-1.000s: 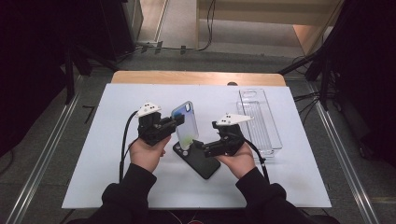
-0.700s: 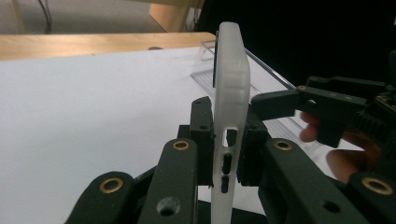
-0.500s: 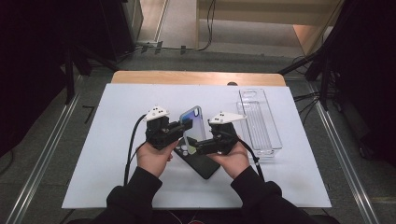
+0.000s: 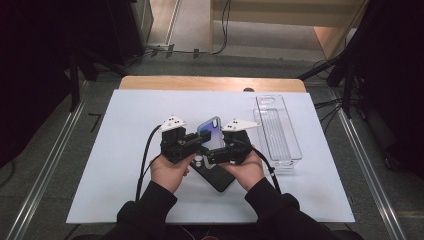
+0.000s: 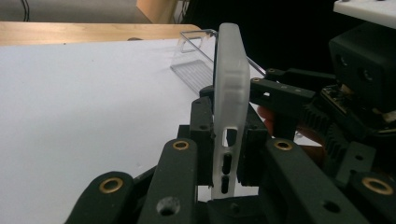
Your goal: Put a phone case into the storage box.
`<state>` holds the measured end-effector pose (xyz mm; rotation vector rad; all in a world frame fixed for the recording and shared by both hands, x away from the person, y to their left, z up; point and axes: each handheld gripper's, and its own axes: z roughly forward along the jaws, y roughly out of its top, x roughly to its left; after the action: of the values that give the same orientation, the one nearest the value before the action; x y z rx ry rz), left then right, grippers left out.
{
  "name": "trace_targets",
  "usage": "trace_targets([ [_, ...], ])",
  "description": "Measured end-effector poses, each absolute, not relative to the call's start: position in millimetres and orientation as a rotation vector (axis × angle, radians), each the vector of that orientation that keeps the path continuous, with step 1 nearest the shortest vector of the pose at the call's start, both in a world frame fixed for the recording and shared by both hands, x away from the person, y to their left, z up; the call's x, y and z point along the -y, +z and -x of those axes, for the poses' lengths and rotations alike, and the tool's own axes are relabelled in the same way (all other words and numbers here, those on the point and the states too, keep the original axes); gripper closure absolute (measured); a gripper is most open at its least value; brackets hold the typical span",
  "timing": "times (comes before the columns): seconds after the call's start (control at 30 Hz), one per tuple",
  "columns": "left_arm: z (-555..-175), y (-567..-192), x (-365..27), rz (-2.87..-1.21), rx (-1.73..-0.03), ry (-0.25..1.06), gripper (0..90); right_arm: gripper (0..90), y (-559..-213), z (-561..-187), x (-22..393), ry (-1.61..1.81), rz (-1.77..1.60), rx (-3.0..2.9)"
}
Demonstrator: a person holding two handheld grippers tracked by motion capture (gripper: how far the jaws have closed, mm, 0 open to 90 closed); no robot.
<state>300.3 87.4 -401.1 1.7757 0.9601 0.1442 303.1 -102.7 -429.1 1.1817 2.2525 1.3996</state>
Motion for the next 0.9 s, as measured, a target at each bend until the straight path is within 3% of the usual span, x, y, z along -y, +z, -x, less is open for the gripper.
trace_targets([
  [0.13,-299.7,-401.0,-86.8,-1.776,-0.959,0.146,80.9,13.3,-429.6,-302.6,104.7,1.441,-1.166,-2.261],
  [0.4,-300.4,-401.0,-87.6,-1.773,-0.957,0.124,79.9,15.0,-429.1,-300.7,104.9,1.431,-1.142,-2.267],
  [0.53,-301.5,-399.0,-89.8,-1.742,-0.947,0.081,61.7,15.1,-429.1,-300.4,104.6,1.420,-1.139,-2.265],
  [0.9,-304.2,-392.4,-98.2,-1.755,-0.952,0.058,46.0,15.1,-435.7,-306.3,114.0,1.391,-1.186,-2.255],
])
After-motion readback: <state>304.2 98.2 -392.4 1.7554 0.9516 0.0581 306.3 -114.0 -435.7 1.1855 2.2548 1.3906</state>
